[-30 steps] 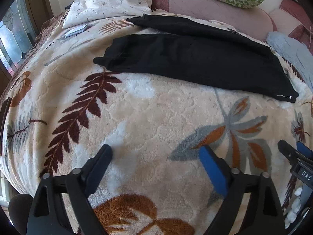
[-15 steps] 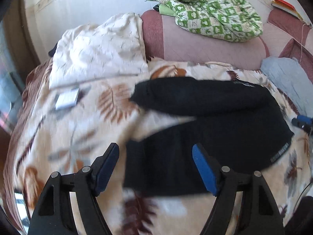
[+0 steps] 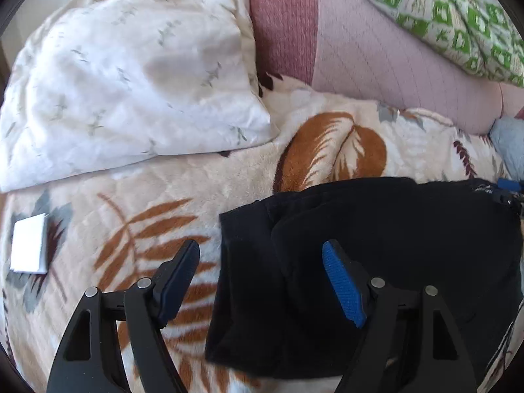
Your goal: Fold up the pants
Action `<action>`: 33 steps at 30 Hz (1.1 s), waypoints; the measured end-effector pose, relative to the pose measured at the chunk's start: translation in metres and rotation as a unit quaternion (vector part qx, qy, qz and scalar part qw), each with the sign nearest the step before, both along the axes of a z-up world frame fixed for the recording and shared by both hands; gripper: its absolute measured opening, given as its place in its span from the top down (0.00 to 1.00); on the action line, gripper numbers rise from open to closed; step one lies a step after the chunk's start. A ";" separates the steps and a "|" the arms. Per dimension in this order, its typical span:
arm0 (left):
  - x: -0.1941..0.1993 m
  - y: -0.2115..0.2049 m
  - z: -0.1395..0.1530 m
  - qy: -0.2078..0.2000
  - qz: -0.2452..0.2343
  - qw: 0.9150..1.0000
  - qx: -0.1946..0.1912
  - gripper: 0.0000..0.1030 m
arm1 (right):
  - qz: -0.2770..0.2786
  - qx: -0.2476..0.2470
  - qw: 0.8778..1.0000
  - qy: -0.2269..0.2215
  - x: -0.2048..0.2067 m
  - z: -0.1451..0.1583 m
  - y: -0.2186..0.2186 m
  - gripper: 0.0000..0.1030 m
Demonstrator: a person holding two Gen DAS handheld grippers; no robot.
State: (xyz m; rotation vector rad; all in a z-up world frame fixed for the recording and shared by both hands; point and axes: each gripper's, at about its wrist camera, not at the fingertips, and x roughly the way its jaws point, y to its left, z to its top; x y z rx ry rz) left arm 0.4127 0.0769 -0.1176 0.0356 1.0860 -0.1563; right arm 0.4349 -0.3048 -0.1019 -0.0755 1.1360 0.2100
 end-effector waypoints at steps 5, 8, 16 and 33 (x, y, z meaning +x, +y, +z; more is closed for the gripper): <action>0.015 -0.015 -0.016 -0.010 -0.027 0.999 0.024 0.13 | 0.041 -0.042 0.998 0.001 0.024 -0.028 0.008 0.11; 0.018 -0.022 -0.016 -0.020 -0.028 0.999 0.026 0.29 | 0.046 0.025 0.999 0.007 0.025 -0.030 -0.002 0.37; -0.004 -0.043 0.015 -0.053 -0.056 0.997 0.025 0.87 | 0.004 0.075 0.997 -0.023 0.006 -0.003 -0.019 0.99; -0.137 -0.032 0.117 -0.171 -0.064 0.982 -0.042 0.87 | -0.011 -0.004 0.998 -0.069 -0.049 0.052 0.005 0.23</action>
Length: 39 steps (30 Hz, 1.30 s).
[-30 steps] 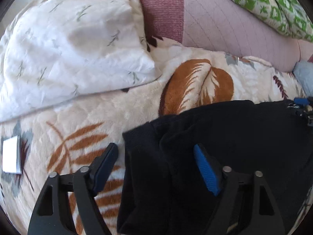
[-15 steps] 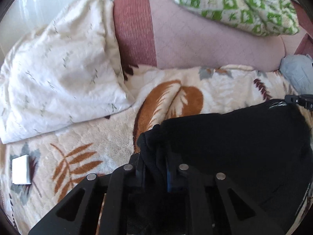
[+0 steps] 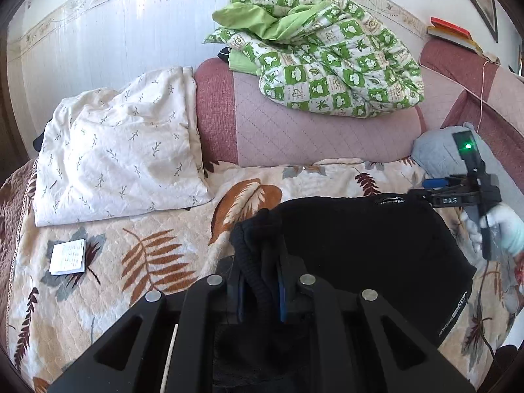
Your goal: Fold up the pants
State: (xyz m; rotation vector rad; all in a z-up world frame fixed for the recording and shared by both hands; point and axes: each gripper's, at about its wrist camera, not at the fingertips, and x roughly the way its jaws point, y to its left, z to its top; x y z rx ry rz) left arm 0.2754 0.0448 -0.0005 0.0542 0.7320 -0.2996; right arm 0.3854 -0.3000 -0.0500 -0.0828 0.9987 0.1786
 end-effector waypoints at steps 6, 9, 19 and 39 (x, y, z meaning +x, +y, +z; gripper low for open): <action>0.039 0.015 -0.048 0.040 0.026 0.999 0.015 0.87 | 0.055 -0.069 0.995 0.045 0.049 -0.045 0.018 0.27; 0.055 0.024 -0.069 0.057 0.036 0.998 0.012 0.87 | 0.098 -0.095 0.988 0.074 0.070 -0.076 0.027 0.28; 0.062 0.025 -0.084 0.063 0.047 0.997 0.017 0.87 | 0.125 0.026 0.988 0.085 0.062 -0.082 -0.003 0.86; -0.073 0.006 -0.004 -0.049 -0.026 0.995 0.085 0.84 | 0.080 0.038 0.996 -0.010 -0.117 0.028 -0.006 0.93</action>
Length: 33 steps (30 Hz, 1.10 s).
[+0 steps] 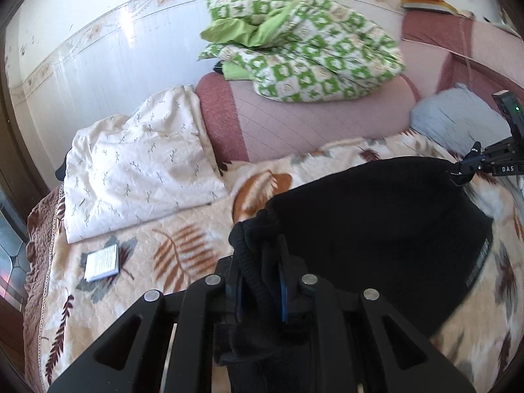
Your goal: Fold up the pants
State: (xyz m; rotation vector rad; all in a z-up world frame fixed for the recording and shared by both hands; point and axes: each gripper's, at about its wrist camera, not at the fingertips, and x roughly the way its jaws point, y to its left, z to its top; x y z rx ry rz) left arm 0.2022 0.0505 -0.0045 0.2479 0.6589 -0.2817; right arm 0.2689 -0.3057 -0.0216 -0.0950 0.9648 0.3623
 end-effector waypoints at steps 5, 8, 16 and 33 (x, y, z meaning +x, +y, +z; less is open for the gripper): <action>-0.070 0.014 -0.028 0.014 -0.013 1.000 0.013 0.68 | -0.007 0.007 0.998 0.058 -0.084 -0.039 -0.005 0.87; -0.100 0.037 -0.035 0.030 0.002 0.999 -0.030 0.60 | -0.022 -0.004 0.996 0.091 -0.116 -0.066 -0.004 0.86; -0.111 0.108 -0.010 0.002 0.137 0.972 -0.190 0.49 | -0.029 -0.018 0.999 0.041 -0.143 -0.036 0.023 0.69; -0.089 0.183 -0.039 -0.018 0.248 0.920 -0.303 0.49 | 0.235 -0.056 0.970 0.035 -0.099 -0.064 0.368 0.49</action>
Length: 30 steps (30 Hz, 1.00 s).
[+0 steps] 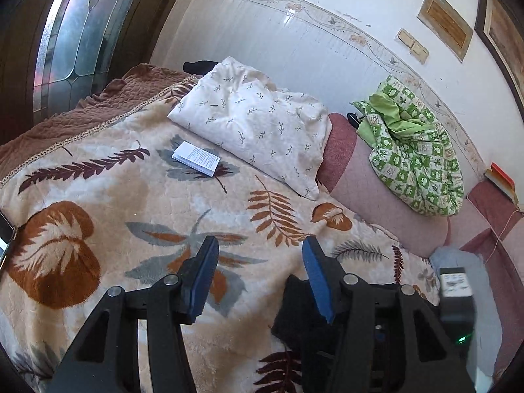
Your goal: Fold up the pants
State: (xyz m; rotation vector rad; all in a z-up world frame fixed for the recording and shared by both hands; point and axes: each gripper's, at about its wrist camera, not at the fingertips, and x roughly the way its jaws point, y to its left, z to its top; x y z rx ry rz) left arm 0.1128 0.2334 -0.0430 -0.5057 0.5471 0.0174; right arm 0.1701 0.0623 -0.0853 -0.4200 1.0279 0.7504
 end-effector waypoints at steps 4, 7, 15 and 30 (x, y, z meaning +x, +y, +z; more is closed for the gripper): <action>0.003 0.003 -0.004 0.002 -0.001 1.000 -0.008 0.49 | -0.012 0.006 0.999 0.030 0.009 -0.011 -0.003 0.88; 0.003 0.009 -0.005 0.001 -0.002 1.000 -0.021 0.49 | -0.038 0.033 0.998 0.022 0.013 0.008 -0.012 0.89; 0.003 0.026 -0.012 0.010 0.009 0.999 -0.048 0.49 | -0.092 0.047 0.995 0.007 0.064 0.033 0.015 0.88; 0.008 0.017 -0.020 0.035 -0.008 0.998 -0.049 0.48 | -0.133 0.049 0.990 0.018 0.034 0.025 -0.016 0.82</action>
